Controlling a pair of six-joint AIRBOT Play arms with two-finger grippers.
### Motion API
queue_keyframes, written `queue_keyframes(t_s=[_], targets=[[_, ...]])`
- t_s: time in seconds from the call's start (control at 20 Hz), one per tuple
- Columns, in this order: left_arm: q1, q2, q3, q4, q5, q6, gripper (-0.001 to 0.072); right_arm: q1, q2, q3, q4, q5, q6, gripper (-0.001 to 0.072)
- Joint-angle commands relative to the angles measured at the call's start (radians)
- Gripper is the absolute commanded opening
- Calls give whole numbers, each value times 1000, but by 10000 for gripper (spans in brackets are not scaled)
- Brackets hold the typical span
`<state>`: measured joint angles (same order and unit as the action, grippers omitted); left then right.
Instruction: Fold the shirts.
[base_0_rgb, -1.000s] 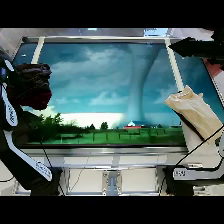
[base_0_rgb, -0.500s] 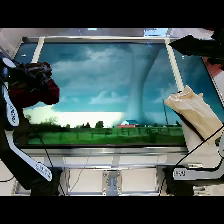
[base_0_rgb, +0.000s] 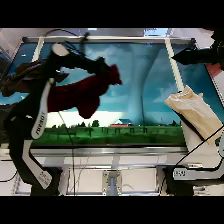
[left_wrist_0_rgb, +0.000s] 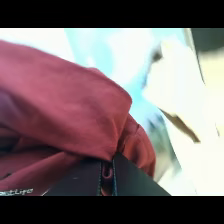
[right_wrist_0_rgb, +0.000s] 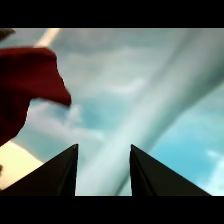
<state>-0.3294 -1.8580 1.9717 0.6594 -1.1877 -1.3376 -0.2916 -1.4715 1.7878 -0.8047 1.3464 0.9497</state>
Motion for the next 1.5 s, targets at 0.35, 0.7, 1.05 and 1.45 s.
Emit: queue_keyframes(t_s=[0.35,0.7,1.05,1.45], targets=[[-145,24,93,608,290,-215,712,1,-1,-77,-211,49,19,392],[10,14,11,628,-103,161,658,1,-2,-385,-205,26,19,400],[-87,-130,11,767,-182,294,646,1,-2,-448,-121,28,56,445],[-100,-179,12,889,-160,237,17,5,-2,-452,-67,28,87,443]])
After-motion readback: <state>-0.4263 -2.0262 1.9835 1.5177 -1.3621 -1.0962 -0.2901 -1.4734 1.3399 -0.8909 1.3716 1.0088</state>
